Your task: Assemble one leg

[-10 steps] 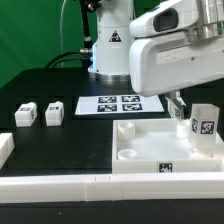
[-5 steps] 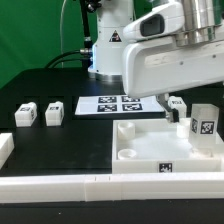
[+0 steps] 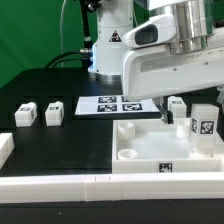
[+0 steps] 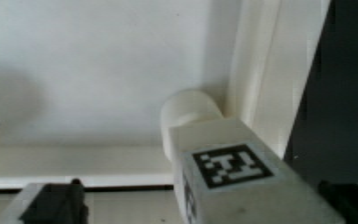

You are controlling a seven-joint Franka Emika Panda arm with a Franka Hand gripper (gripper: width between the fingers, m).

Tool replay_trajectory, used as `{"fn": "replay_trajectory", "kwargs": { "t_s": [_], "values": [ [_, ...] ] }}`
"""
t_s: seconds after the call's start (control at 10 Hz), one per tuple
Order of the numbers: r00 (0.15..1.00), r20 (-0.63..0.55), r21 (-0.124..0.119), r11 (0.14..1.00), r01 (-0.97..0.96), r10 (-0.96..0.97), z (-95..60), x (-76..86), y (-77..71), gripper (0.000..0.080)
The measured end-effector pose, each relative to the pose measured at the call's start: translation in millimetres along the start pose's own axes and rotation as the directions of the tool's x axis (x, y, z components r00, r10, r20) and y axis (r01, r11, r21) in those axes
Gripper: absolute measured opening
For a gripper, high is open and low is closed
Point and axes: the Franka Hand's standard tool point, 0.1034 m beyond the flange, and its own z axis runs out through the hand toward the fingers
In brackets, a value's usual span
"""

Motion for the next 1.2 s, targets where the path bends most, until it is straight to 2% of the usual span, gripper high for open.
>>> {"fn": "replay_trajectory", "kwargs": {
  "t_s": [0.1,0.2,0.3,0.4,0.5,0.9,1.2],
  "values": [
    [1.000,-0.002,0.003,1.000,0.012,-0.012,-1.6,2.7,-7.3,0.0649],
    [1.000,-0.003,0.007,1.000,0.023,-0.023,-4.6,8.7,-14.5,0.0534],
    [1.000,-0.003,0.010,0.999,0.031,-0.031,-7.8,14.7,-19.6,0.0379],
    [0.999,0.003,0.008,0.999,0.032,-0.032,-10.0,19.4,-18.3,0.0379],
    [0.999,0.006,0.008,0.999,0.039,-0.039,-9.7,23.7,-16.5,0.0310],
    [0.999,-0.007,0.008,0.999,0.048,-0.048,-9.3,27.5,-13.7,0.0310],
    [0.993,-0.008,0.011,0.993,-0.122,0.122,-9.5,28.0,-13.2,0.0310]
  ]
}}
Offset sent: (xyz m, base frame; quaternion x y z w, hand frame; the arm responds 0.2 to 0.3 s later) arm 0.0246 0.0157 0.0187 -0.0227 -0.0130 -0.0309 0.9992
